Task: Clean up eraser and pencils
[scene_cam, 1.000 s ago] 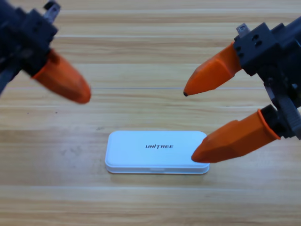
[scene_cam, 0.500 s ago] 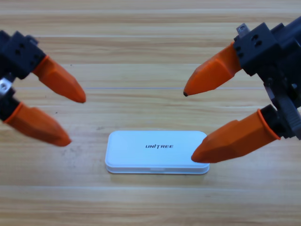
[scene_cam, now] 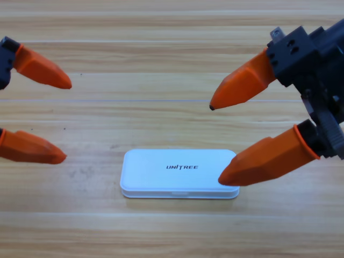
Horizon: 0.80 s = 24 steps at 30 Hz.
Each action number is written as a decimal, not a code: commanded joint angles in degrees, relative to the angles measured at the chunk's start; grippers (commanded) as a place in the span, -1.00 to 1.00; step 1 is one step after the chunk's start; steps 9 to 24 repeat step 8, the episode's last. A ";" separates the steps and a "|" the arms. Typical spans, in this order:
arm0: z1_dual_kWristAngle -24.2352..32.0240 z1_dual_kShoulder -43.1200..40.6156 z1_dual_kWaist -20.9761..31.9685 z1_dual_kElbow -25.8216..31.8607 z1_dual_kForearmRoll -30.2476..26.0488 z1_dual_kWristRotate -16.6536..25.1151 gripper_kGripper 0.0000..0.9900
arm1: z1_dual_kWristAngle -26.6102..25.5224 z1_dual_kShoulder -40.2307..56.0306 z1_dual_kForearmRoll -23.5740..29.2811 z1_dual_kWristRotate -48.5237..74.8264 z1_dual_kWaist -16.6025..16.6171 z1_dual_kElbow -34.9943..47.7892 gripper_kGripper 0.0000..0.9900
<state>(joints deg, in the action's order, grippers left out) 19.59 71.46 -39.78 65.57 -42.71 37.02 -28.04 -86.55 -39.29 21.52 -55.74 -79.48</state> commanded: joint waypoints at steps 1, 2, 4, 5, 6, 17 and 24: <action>-0.78 0.61 -1.35 -1.23 0.87 -0.46 1.00 | -1.14 -1.43 0.97 -0.51 -0.95 0.91 0.97; -0.86 0.61 -1.35 -1.32 0.87 -0.46 1.00 | -1.14 -1.43 0.97 -0.51 -0.95 0.91 0.97; -0.86 0.61 -1.35 -1.32 0.87 -0.46 1.00 | -1.05 -1.43 0.97 -0.51 -0.95 0.91 0.97; -0.95 0.61 -1.35 -1.32 0.78 -0.46 1.00 | -1.14 -1.43 0.97 -0.51 -0.95 0.91 0.97; -0.95 0.61 -1.35 -1.23 0.87 -0.55 1.00 | -1.05 -1.43 0.97 -0.51 -0.86 0.91 0.97; -0.95 0.61 -1.35 -1.23 0.78 -0.64 1.00 | -1.05 -1.52 0.97 -0.51 -0.95 0.91 0.97; -0.95 0.61 -1.35 -1.23 0.78 -0.64 1.00 | -1.05 -1.52 0.97 -0.51 -0.95 0.91 0.97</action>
